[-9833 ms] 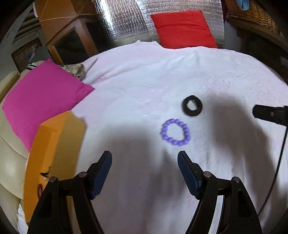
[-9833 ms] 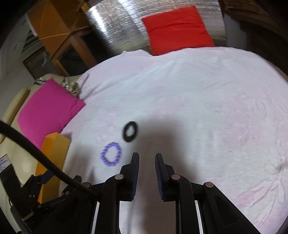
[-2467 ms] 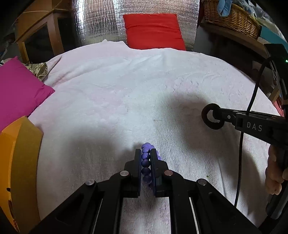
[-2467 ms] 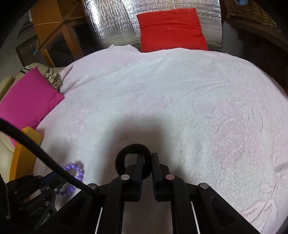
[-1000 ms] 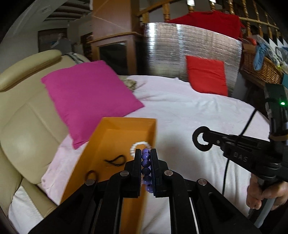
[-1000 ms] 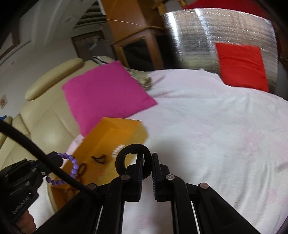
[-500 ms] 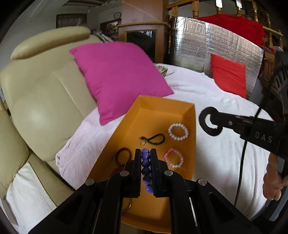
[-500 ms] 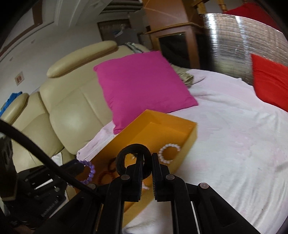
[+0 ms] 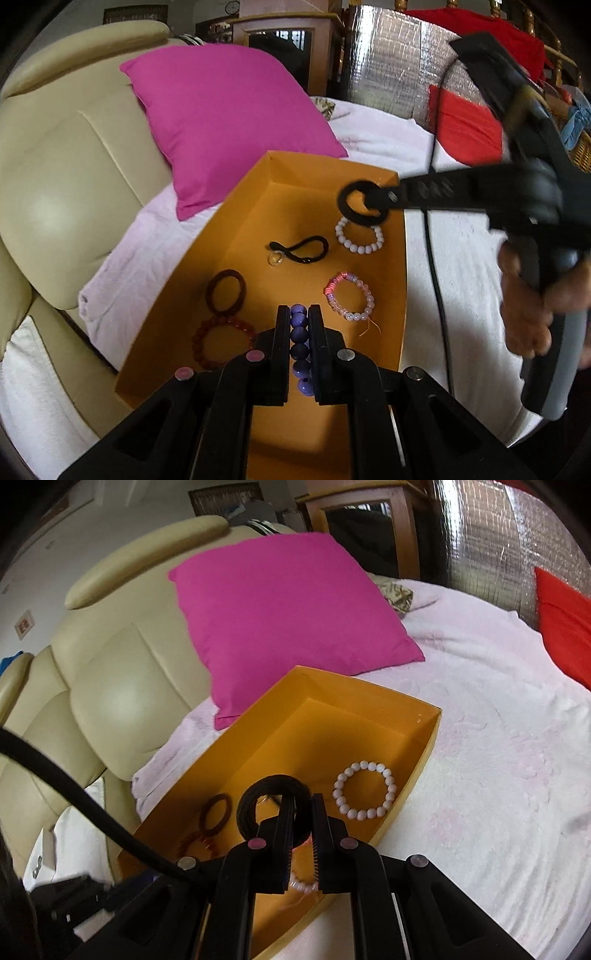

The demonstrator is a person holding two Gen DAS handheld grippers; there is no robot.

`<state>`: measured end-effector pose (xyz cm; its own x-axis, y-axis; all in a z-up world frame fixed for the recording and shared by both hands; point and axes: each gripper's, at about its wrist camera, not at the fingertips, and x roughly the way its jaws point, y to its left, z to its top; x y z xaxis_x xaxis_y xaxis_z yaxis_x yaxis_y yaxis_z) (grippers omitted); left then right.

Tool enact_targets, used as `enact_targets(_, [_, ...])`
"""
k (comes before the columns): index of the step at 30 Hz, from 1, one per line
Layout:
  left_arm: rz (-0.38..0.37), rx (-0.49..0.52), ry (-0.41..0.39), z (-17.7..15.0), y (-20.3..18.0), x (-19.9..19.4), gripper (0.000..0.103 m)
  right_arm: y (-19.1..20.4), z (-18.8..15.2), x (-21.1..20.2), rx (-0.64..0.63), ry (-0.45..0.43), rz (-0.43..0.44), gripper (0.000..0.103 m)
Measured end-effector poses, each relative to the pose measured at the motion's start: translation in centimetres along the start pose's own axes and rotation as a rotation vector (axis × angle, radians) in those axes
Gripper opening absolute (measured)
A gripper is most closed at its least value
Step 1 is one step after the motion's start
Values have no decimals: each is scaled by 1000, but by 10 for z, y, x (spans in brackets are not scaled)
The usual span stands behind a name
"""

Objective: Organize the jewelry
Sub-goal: 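Carry the purple bracelet and black rubber ring over the orange box, then open both grippers to drop the purple bracelet and rubber ring into the box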

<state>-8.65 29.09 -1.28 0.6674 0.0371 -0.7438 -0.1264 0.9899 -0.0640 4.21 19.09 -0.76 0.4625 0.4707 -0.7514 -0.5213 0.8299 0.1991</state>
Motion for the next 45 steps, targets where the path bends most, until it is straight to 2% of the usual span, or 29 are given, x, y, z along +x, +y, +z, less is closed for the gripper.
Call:
enact_targets(7, [-6, -2, 41, 6, -3, 30, 10, -19, 32, 45, 75, 68, 31, 10])
enact_targets(16, [20, 16, 65, 10, -2, 53, 10, -27, 64, 89, 93, 117, 11, 10])
enact_targets(21, [36, 25, 75, 11, 0, 63, 10, -20, 74, 108, 74, 145, -11, 11])
enact_targets(27, [63, 31, 84, 13, -1, 71, 10, -15, 76, 123, 60, 170, -79, 12])
enact_targets(28, [63, 33, 86, 13, -1, 71, 10, -16, 76, 125, 66, 178, -91, 16])
enact_targets(29, [67, 36, 87, 13, -2, 71, 12, -17, 75, 125, 75, 183, -100, 22])
enact_targets(31, [74, 39, 87, 13, -3, 70, 27, -19, 75, 122, 92, 178, -102, 31])
enact_targets(32, [82, 40, 83, 13, -4, 68, 41, -20, 75, 118, 96, 165, -100, 36])
enact_targets(33, [86, 41, 72, 13, -5, 65, 49, -20, 75, 115, 96, 153, -99, 39])
enact_targets(35, [98, 49, 50, 14, -6, 57, 54, -20, 73, 100, 89, 110, -98, 46])
enact_targets(39, [121, 56, 12, 16, -10, 38, 68, -18, 64, 69, 55, 65, -90, 46])
enact_targets(45, [185, 87, -35, 17, -16, 4, 70, -18, 30, 7, -16, 2, -99, 46])
